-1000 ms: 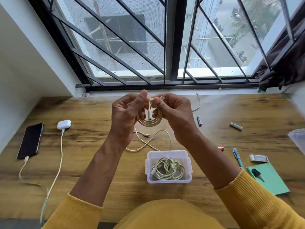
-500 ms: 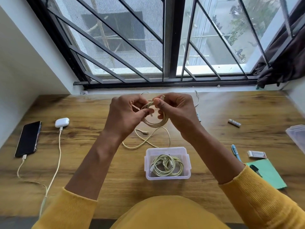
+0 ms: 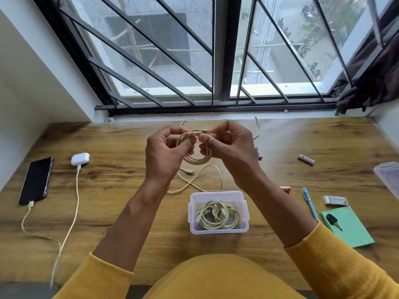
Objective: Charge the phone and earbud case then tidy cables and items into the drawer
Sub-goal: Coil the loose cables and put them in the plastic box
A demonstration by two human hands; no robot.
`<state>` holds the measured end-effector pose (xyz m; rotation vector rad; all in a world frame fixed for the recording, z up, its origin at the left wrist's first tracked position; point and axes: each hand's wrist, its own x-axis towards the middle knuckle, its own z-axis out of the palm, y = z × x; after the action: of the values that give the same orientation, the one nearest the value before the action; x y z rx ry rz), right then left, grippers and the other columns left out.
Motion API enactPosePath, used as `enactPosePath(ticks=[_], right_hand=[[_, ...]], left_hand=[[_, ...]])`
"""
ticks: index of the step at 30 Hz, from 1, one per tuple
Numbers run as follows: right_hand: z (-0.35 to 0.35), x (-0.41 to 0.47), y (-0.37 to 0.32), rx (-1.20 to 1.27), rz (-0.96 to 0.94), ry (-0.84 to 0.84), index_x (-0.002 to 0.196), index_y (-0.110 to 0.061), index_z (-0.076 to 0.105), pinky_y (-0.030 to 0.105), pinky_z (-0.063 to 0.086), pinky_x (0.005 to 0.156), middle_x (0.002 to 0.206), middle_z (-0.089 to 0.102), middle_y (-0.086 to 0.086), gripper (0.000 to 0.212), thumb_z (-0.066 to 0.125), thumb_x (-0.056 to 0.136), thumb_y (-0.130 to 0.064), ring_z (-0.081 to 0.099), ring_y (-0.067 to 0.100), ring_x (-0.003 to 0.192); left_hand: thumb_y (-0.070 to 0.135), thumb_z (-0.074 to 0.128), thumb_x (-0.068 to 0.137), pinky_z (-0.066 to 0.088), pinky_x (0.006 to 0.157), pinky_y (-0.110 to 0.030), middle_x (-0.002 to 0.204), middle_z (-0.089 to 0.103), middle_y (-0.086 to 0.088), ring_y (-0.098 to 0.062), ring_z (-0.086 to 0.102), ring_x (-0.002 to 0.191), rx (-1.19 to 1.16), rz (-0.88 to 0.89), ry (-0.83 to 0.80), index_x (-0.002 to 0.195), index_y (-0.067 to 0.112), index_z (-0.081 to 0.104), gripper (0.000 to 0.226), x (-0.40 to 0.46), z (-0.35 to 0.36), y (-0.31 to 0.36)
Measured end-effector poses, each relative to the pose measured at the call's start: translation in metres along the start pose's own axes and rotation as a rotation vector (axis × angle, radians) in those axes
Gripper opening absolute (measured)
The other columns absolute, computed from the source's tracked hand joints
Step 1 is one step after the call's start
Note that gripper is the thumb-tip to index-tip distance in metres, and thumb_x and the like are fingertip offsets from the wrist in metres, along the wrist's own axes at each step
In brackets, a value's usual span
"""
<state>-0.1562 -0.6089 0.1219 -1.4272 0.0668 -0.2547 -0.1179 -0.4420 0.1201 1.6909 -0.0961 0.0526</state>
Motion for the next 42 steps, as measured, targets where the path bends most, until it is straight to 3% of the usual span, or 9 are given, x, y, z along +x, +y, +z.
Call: enactPosePath(ticks=[4, 7, 11, 15, 22, 29, 33, 36, 42], right_hand=[[-0.002, -0.002, 0.003, 0.053, 0.030, 0.003, 0.099, 0.014, 0.054, 0.057, 0.063, 0.079, 0.092, 0.071, 0.037, 0.026, 0.077, 0.091, 0.003, 0.074, 0.041, 0.081], [-0.001, -0.002, 0.002, 0.095, 0.056, 0.009, 0.100, 0.019, 0.053, 0.048, 0.065, 0.077, 0.098, 0.070, 0.039, 0.028, 0.076, 0.090, 0.005, 0.074, 0.040, 0.084], [0.001, -0.001, -0.001, 0.116, 0.067, -0.013, 0.096, 0.013, 0.059, 0.049, 0.065, 0.078, 0.100, 0.071, 0.037, 0.020, 0.076, 0.088, 0.008, 0.074, 0.042, 0.085], [0.000, -0.002, -0.004, 0.170, 0.091, -0.056, 0.093, 0.009, 0.061, 0.050, 0.065, 0.079, 0.100, 0.071, 0.036, 0.017, 0.076, 0.085, 0.011, 0.073, 0.044, 0.086], [0.002, -0.002, -0.001, 0.232, 0.095, -0.107, 0.071, -0.003, 0.054, 0.050, 0.061, 0.086, 0.097, 0.072, 0.031, 0.030, 0.077, 0.078, 0.016, 0.071, 0.041, 0.092], [-0.005, 0.005, 0.003, 0.199, 0.153, -0.078, 0.071, -0.005, 0.052, 0.050, 0.060, 0.091, 0.088, 0.069, 0.021, 0.034, 0.074, 0.081, 0.019, 0.066, 0.039, 0.090], [-0.008, 0.004, 0.006, 0.191, 0.170, -0.055, 0.083, 0.005, 0.058, 0.041, 0.062, 0.080, 0.079, 0.062, 0.020, 0.019, 0.075, 0.085, 0.013, 0.064, 0.038, 0.081], [-0.012, 0.005, 0.008, 0.178, 0.217, -0.024, 0.085, -0.002, 0.057, 0.044, 0.063, 0.079, 0.080, 0.064, 0.019, 0.026, 0.078, 0.082, 0.013, 0.068, 0.033, 0.074], [-0.020, 0.003, 0.011, -0.023, 0.328, -0.117, 0.111, -0.003, 0.071, 0.027, 0.058, 0.067, 0.084, 0.072, 0.007, 0.032, 0.078, 0.083, 0.010, 0.070, 0.016, 0.070]], left_hand=[[0.002, 0.077, 0.090, 0.064, 0.089, -0.038, 0.101, 0.077, -0.018, -0.025, 0.073, 0.088, -0.519, -0.339, -0.053, 0.116, -0.003, 0.074, 0.027, -0.002, -0.005, 0.011], [0.009, 0.075, 0.095, 0.066, 0.081, -0.031, 0.095, 0.079, -0.013, -0.019, 0.075, 0.083, -0.676, -0.455, -0.001, 0.111, 0.005, 0.073, 0.017, -0.001, -0.004, 0.016], [0.007, 0.077, 0.093, 0.066, 0.078, -0.028, 0.088, 0.079, -0.011, -0.017, 0.074, 0.080, -0.787, -0.575, 0.088, 0.109, 0.003, 0.072, 0.017, 0.003, -0.002, 0.020], [0.004, 0.077, 0.092, 0.065, 0.083, -0.029, 0.085, 0.078, -0.010, -0.017, 0.074, 0.079, -0.779, -0.611, 0.106, 0.092, 0.005, 0.076, 0.002, 0.004, -0.004, 0.020], [0.000, 0.078, 0.086, 0.066, 0.074, -0.028, 0.088, 0.078, -0.011, -0.018, 0.075, 0.074, -0.792, -0.497, 0.155, 0.096, 0.011, 0.073, 0.015, 0.003, 0.000, 0.015], [-0.002, 0.083, 0.084, 0.065, 0.074, -0.035, 0.082, 0.075, -0.015, -0.026, 0.074, 0.072, -0.497, -0.167, 0.186, 0.091, 0.008, 0.067, 0.020, -0.006, 0.010, 0.013], [0.003, 0.088, 0.082, 0.062, 0.073, -0.042, 0.082, 0.073, -0.024, -0.033, 0.072, 0.072, -0.259, 0.007, 0.152, 0.086, -0.001, 0.067, 0.021, -0.005, 0.006, -0.001], [0.016, 0.093, 0.081, 0.066, 0.072, -0.049, 0.077, 0.076, -0.014, -0.034, 0.076, 0.072, 0.000, 0.090, 0.156, 0.079, 0.008, 0.070, 0.024, -0.005, -0.003, -0.014], [0.033, 0.090, 0.085, 0.062, 0.068, -0.021, 0.087, 0.078, 0.009, 0.000, 0.075, 0.077, 0.448, 0.143, 0.012, 0.112, 0.028, 0.079, 0.030, -0.010, -0.018, -0.018]])
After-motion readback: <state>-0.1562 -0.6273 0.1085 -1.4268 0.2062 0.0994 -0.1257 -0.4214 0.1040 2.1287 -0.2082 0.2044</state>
